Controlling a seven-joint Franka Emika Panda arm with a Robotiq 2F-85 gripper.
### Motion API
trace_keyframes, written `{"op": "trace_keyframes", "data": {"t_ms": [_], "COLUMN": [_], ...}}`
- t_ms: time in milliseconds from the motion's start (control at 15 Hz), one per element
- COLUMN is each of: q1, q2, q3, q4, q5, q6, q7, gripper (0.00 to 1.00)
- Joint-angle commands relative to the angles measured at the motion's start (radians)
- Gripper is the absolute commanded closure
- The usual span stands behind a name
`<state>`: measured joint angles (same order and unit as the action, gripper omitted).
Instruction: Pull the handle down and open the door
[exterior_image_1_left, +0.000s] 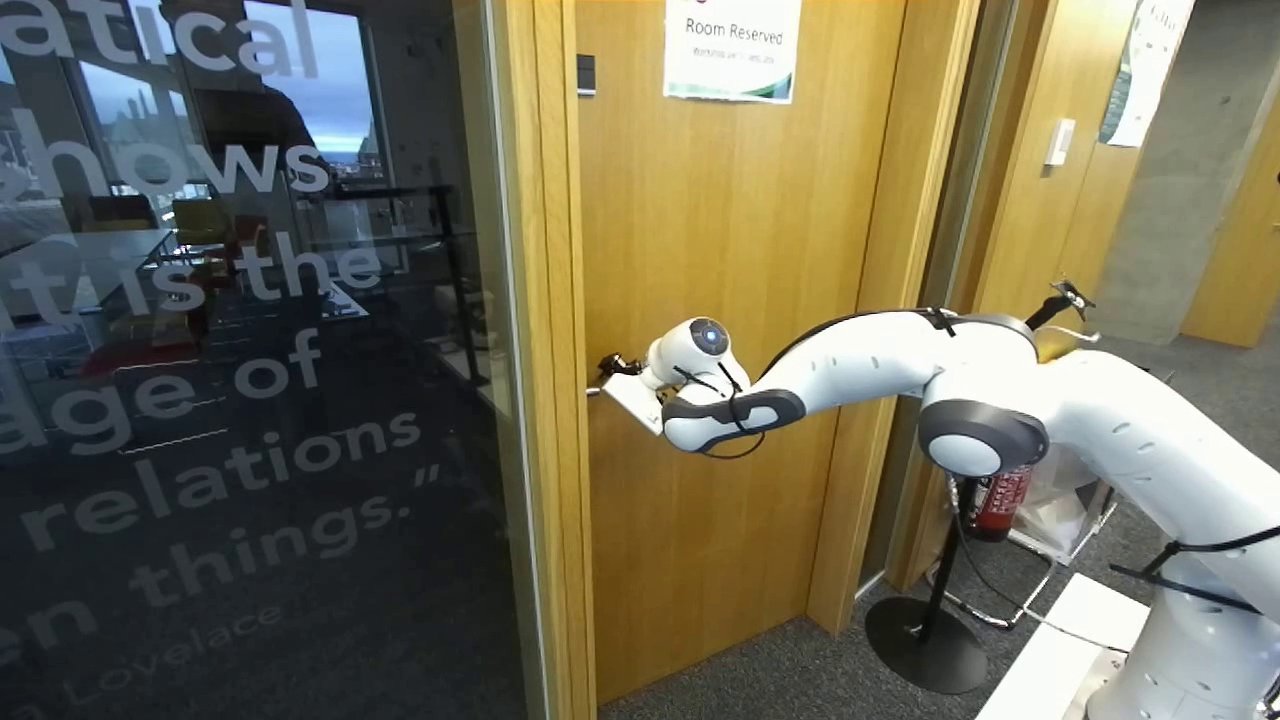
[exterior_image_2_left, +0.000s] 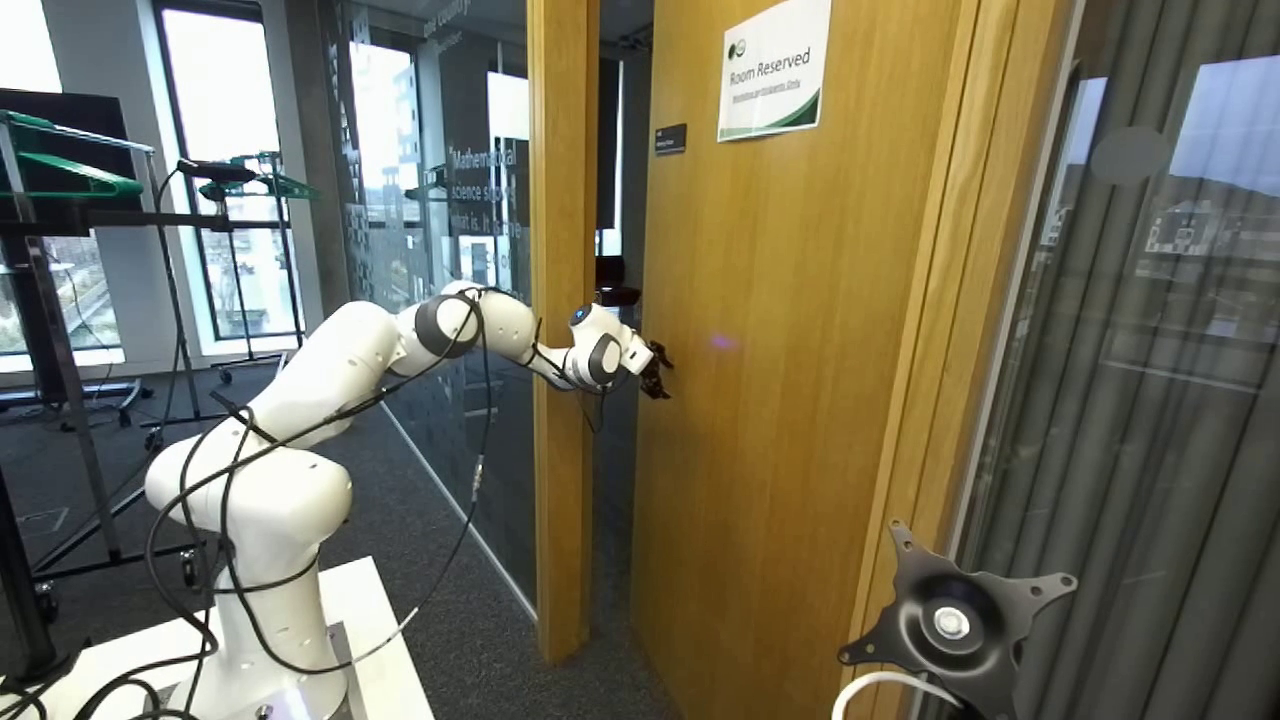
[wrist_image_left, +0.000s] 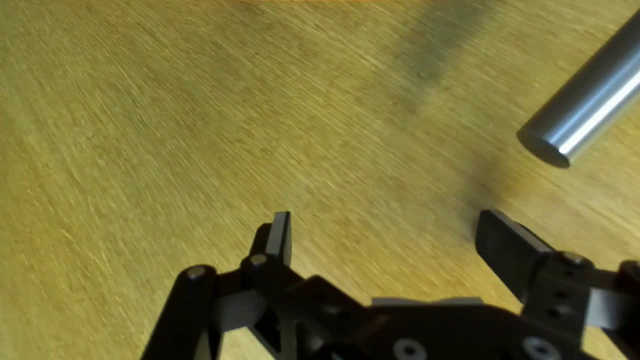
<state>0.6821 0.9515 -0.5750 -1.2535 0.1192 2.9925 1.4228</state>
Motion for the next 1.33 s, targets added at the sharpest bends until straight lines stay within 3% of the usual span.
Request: {"op": "trace_keyframes", "data": {"t_ms": [0,67,267,600,733,1200,1267], "q1": [-0.024,0.007,0.031,0.042,0.039,0.032,0.003], "q2": [0.009,0.005,-0.063,-0.197,-0.263,-0.505,-0.542], "q3": [-0.002,-0.027,0.012,0.146,0.186,0.228,0.273], "q4": [0.02,0.021,-0.035,-0.099,-0.148,-0.393,-0.427], "q5": [-0.034,-0.003,-0.023,-0.001,-0.009,-0.009,-0.023], "q6": [0.007,-0.004,0.044,0.113,0.101,0.007,-0.003], "q7": [0.035,0.03,0.057,0.022,0.005,-0.07,-0.062], "gripper": [0.0,0.0,0.0,0.0,0.0,0.0,0.0]}}
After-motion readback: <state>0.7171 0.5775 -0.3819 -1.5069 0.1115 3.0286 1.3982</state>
